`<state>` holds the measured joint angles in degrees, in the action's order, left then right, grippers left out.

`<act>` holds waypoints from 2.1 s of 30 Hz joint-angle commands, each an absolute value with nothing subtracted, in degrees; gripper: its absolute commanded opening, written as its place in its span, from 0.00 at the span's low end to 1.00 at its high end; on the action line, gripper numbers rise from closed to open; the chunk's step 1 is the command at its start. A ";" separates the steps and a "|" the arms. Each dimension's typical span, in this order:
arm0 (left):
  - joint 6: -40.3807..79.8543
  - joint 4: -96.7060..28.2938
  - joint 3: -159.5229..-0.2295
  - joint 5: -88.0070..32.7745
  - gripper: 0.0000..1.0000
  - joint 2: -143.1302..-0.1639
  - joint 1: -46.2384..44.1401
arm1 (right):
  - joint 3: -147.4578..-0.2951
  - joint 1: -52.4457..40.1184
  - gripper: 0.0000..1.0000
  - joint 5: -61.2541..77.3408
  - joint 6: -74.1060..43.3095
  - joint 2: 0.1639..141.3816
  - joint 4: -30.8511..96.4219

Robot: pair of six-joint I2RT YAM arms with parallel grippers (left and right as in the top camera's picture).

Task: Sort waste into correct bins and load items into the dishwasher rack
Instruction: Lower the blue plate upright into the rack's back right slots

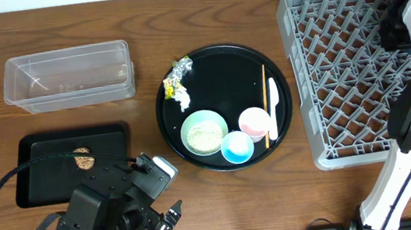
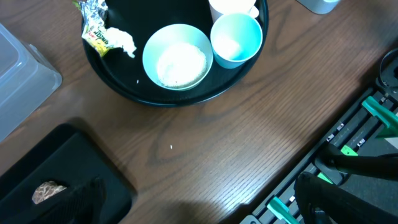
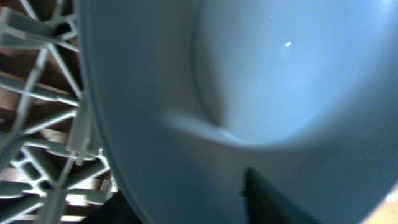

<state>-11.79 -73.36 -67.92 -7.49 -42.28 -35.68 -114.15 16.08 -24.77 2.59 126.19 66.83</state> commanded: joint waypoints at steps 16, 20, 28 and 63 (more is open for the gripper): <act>-11.46 -73.08 -67.61 -7.20 0.98 -42.28 -35.44 | -120.38 17.82 0.01 -4.56 -0.45 115.94 66.41; -11.46 -73.08 -67.61 -7.20 0.98 -42.28 -35.44 | -121.21 18.70 0.01 1.19 -2.20 112.99 65.71; -11.46 -73.03 -67.61 -7.20 0.98 -42.28 -35.44 | -121.19 22.85 0.01 44.07 -5.32 110.48 60.36; -11.46 -72.60 -67.61 -7.20 0.98 -42.28 -35.44 | -118.76 29.98 0.05 53.76 -4.25 122.76 58.76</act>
<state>-11.79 -72.84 -67.90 -7.49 -42.28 -35.68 -118.93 27.05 60.25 -2.11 122.23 58.19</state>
